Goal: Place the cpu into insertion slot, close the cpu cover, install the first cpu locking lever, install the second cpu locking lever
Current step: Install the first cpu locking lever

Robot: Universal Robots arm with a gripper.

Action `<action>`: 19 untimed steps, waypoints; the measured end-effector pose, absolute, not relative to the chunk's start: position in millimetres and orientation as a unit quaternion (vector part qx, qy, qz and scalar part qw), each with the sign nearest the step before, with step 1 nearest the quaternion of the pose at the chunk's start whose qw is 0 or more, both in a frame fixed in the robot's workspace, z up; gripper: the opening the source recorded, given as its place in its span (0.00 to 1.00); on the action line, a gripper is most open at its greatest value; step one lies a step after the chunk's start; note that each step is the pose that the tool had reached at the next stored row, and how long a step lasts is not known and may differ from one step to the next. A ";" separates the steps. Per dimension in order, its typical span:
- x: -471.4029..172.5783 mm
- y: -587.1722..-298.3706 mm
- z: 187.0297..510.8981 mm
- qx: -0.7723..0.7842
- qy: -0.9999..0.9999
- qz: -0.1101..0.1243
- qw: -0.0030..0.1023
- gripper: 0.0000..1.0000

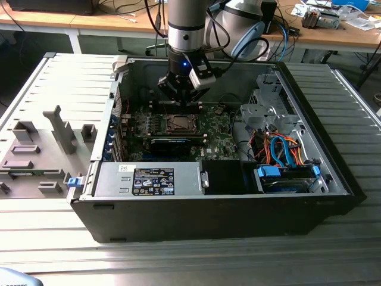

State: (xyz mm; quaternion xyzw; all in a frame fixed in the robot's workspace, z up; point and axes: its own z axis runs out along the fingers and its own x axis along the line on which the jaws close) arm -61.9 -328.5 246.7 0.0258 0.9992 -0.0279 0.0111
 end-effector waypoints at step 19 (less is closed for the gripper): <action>-61.9 -328.5 246.5 0.010 1.000 -0.028 0.011 0.11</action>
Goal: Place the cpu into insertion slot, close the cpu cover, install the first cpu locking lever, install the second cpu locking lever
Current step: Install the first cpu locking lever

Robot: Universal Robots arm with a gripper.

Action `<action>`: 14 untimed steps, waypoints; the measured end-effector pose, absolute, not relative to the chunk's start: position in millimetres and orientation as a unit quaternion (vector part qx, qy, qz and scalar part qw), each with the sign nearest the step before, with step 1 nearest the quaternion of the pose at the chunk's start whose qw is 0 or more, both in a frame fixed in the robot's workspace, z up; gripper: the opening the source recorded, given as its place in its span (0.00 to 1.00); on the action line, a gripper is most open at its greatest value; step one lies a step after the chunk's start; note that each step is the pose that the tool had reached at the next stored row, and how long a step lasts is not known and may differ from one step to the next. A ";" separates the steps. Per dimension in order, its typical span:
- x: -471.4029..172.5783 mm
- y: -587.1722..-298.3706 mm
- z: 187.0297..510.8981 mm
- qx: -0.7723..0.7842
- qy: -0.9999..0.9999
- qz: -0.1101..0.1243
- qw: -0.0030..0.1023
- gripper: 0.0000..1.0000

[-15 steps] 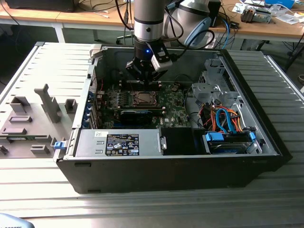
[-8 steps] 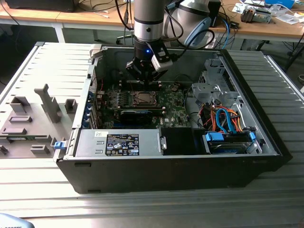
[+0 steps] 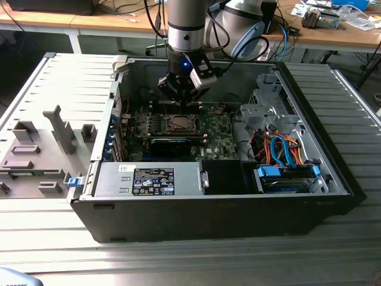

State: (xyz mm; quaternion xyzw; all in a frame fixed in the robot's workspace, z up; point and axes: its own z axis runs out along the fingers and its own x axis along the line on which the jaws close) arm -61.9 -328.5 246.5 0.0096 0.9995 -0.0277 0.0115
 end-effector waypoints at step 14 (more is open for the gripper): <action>-61.9 -328.5 246.3 -0.001 1.000 -0.028 0.012 0.11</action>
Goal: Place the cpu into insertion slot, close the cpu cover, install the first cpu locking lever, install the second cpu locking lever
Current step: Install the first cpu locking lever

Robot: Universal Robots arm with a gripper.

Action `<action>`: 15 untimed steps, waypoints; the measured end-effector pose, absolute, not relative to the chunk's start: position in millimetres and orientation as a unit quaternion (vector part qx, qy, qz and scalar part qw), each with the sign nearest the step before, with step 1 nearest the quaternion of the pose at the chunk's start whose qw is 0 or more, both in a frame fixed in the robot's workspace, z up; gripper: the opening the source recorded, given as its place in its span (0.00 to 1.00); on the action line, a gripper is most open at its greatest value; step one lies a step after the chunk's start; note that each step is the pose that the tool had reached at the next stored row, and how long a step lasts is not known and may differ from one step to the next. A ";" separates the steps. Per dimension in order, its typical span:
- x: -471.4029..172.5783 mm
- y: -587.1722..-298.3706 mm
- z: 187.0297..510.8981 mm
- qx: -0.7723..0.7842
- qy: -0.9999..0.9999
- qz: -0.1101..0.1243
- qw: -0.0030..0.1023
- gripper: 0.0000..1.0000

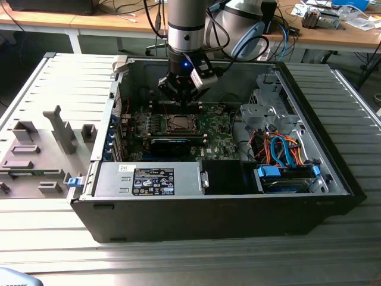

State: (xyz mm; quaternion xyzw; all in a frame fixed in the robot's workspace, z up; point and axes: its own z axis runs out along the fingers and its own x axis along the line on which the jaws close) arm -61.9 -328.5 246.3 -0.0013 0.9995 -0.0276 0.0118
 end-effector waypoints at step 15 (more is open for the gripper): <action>-61.9 -328.5 246.1 -0.031 0.999 -0.006 0.013 0.11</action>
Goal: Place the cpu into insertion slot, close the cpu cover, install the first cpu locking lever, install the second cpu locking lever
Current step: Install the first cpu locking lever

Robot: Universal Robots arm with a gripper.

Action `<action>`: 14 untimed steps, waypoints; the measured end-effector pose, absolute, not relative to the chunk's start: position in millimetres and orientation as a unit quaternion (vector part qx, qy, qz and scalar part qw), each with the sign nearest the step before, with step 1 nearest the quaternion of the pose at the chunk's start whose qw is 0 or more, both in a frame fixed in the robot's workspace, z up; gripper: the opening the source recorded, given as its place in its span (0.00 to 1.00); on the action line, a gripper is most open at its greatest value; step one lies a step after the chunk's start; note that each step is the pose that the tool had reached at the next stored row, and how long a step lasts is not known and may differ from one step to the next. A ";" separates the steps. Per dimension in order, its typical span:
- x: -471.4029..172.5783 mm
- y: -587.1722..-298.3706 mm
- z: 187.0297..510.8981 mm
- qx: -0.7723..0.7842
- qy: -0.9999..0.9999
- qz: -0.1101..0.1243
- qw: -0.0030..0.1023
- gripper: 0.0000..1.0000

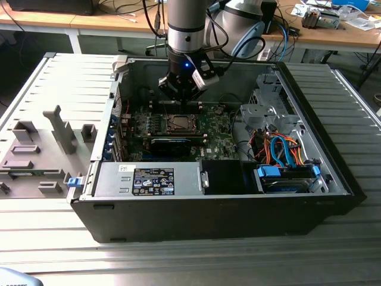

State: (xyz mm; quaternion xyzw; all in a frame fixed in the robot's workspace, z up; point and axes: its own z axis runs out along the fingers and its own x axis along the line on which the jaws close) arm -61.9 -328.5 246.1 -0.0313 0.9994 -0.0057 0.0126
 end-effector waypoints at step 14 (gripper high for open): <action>-62.6 -327.2 247.8 -0.031 0.999 -0.006 0.013 0.11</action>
